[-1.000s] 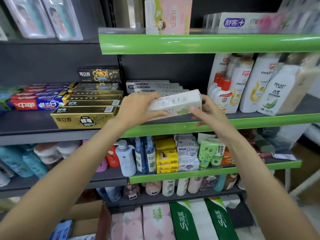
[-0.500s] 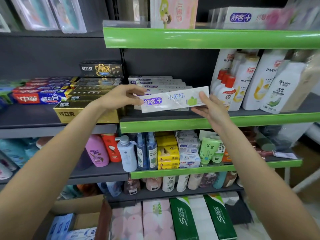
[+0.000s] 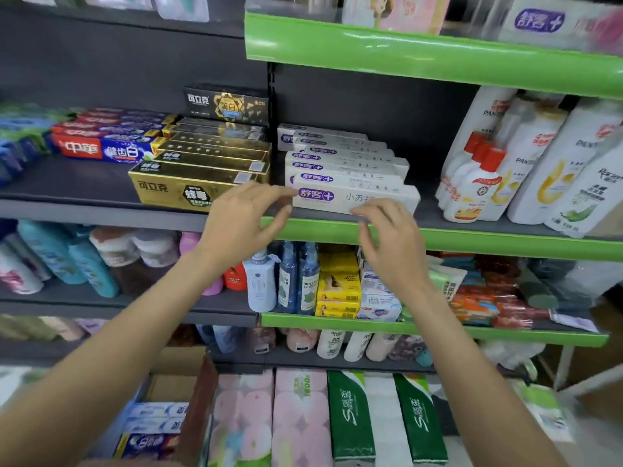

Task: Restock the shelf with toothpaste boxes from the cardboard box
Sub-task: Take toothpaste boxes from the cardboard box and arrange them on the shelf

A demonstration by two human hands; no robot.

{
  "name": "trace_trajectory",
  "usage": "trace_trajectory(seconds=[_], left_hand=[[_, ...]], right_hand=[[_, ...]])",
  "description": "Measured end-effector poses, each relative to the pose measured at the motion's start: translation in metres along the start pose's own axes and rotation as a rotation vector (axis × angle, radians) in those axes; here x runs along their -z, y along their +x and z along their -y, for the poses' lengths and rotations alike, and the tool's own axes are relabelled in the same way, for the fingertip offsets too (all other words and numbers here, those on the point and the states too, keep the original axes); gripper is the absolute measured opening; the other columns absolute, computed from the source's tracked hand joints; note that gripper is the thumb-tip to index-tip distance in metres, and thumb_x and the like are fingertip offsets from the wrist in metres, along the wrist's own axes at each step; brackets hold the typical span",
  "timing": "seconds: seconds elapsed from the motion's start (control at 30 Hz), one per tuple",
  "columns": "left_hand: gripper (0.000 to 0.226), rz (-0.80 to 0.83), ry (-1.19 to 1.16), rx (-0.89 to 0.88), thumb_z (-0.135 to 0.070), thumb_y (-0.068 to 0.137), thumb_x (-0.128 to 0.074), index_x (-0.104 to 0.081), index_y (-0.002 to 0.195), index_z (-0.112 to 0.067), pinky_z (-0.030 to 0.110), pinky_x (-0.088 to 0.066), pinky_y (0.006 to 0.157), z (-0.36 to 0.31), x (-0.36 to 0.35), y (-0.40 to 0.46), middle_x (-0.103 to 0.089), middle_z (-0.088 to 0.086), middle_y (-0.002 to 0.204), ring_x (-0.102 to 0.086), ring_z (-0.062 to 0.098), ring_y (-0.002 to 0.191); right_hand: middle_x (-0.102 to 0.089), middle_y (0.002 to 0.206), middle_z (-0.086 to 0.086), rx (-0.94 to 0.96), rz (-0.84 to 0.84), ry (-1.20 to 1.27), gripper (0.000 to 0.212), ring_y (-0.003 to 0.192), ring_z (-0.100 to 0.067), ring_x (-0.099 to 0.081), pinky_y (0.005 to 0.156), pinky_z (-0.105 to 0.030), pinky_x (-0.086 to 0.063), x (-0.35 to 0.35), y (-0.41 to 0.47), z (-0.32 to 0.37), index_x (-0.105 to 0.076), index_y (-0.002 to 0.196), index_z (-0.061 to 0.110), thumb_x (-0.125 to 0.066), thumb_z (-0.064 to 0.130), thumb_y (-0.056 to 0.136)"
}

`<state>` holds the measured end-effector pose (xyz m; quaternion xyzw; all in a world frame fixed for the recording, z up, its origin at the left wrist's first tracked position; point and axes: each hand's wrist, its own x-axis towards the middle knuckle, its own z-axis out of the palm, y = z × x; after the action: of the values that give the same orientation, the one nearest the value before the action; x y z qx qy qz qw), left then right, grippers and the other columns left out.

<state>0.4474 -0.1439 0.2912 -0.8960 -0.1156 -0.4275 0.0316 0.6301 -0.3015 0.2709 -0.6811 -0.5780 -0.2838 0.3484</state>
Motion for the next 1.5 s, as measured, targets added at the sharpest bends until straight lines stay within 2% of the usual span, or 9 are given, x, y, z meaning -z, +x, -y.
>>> trace_trajectory(seconds=[0.2, 0.4, 0.53, 0.63, 0.77, 1.0, 1.1, 1.23, 1.5], left_hand=[[0.023, 0.050, -0.116, 0.194, -0.032, 0.093, -0.047, -0.068, 0.096, -0.022, 0.028, -0.045, 0.052, 0.020, 0.033, -0.127, -0.065, -0.007, 0.063, -0.062, 0.013, 0.056], [0.071, 0.886, -0.139, 0.863, -0.069, 0.063, -0.034, -0.067, 0.107, -0.025, 0.032, -0.050, 0.076, 0.123, 0.051, -0.301, -0.072, -0.002, 0.097, -0.066, 0.024, 0.093], [0.041, 0.499, -0.425, 1.448, -0.040, 0.079, -0.063, -0.066, 0.106, -0.010, 0.038, -0.045, 0.091, 0.180, 0.073, -0.405, -0.069, 0.012, 0.103, -0.064, 0.028, 0.101], [0.038, 0.340, -0.387, 1.668, -0.029, 0.076, -0.070, -0.064, 0.107, -0.008, 0.035, -0.045, 0.086, 0.220, 0.080, -0.456, -0.068, 0.015, 0.101, -0.065, 0.028, 0.096], [0.035, 0.500, -0.343, 1.640, -0.013, 0.080, -0.073, -0.063, 0.113, -0.007, 0.041, -0.049, 0.090, 0.272, 0.066, -0.512, -0.067, 0.015, 0.108, -0.064, 0.032, 0.097], [0.055, 0.638, -0.332, 1.463, -0.051, 0.077, -0.058, -0.058, 0.126, -0.026, 0.029, -0.049, 0.080, 0.292, 0.032, -0.554, -0.064, -0.008, 0.103, -0.064, 0.014, 0.078], [0.050, 0.600, -0.298, 1.410, -0.048, 0.075, -0.049, -0.064, 0.118, -0.028, 0.026, -0.047, 0.075, 0.288, 0.027, -0.564, -0.067, -0.005, 0.103, -0.066, 0.015, 0.074], [0.029, 0.609, -0.230, 1.359, -0.031, 0.089, -0.062, -0.065, 0.117, -0.028, 0.022, -0.038, 0.069, 0.292, 0.021, -0.574, -0.067, -0.005, 0.105, -0.067, 0.016, 0.079], [0.028, 0.589, -0.255, 1.327, -0.031, 0.088, -0.063, -0.067, 0.115, -0.025, 0.024, -0.043, 0.070, 0.293, 0.020, -0.578, -0.067, -0.002, 0.104, -0.061, 0.012, 0.071]], right_hand=[[-0.069, 0.081, 0.001, 0.127, 0.339, 0.201, 0.020, 0.068, -0.019, -0.064, 0.054, -0.030, -0.051, -0.059, -0.053, 0.084, -0.069, 0.093, 0.015, -0.049, 0.016, 0.087], [-0.069, 0.097, 0.001, 0.083, 0.875, 0.341, 0.031, 0.087, -0.023, -0.067, 0.065, -0.038, -0.054, -0.155, -0.124, 0.166, -0.067, 0.104, 0.023, -0.041, 0.026, 0.089], [-0.053, 0.124, 0.003, 0.069, 1.085, 0.410, 0.042, 0.109, -0.018, -0.054, 0.085, -0.036, -0.049, -0.224, -0.158, 0.222, -0.053, 0.130, 0.027, -0.035, 0.031, 0.092], [-0.051, 0.127, 0.002, -0.024, 1.150, 0.409, 0.038, 0.115, -0.017, -0.049, 0.087, -0.034, -0.046, -0.287, -0.178, 0.266, -0.052, 0.131, 0.025, -0.048, 0.019, 0.094], [-0.054, 0.120, -0.003, -0.168, 1.265, 0.340, 0.035, 0.108, -0.025, -0.055, 0.083, -0.038, -0.047, -0.372, -0.212, 0.313, -0.055, 0.125, 0.022, -0.052, 0.013, 0.091], [-0.041, 0.138, -0.005, -0.021, 1.501, 0.023, 0.061, 0.125, -0.028, -0.038, 0.099, -0.035, -0.036, -0.473, -0.294, 0.312, -0.031, 0.144, 0.028, -0.059, 0.027, 0.089], [-0.026, 0.146, -0.009, 0.056, 1.636, -0.041, 0.079, 0.132, -0.030, -0.027, 0.102, -0.039, -0.030, -0.495, -0.313, 0.304, -0.013, 0.150, 0.032, -0.062, 0.029, 0.088], [-0.017, 0.154, -0.006, 0.072, 1.709, 0.000, 0.098, 0.139, -0.029, -0.019, 0.108, -0.042, -0.024, -0.521, -0.326, 0.288, -0.004, 0.149, 0.038, -0.072, 0.038, 0.078], [-0.013, 0.158, 0.006, -0.020, 1.749, 0.261, 0.094, 0.141, -0.025, -0.023, 0.110, -0.045, -0.032, -0.533, -0.334, 0.262, -0.008, 0.145, 0.049, -0.074, 0.033, 0.079]])
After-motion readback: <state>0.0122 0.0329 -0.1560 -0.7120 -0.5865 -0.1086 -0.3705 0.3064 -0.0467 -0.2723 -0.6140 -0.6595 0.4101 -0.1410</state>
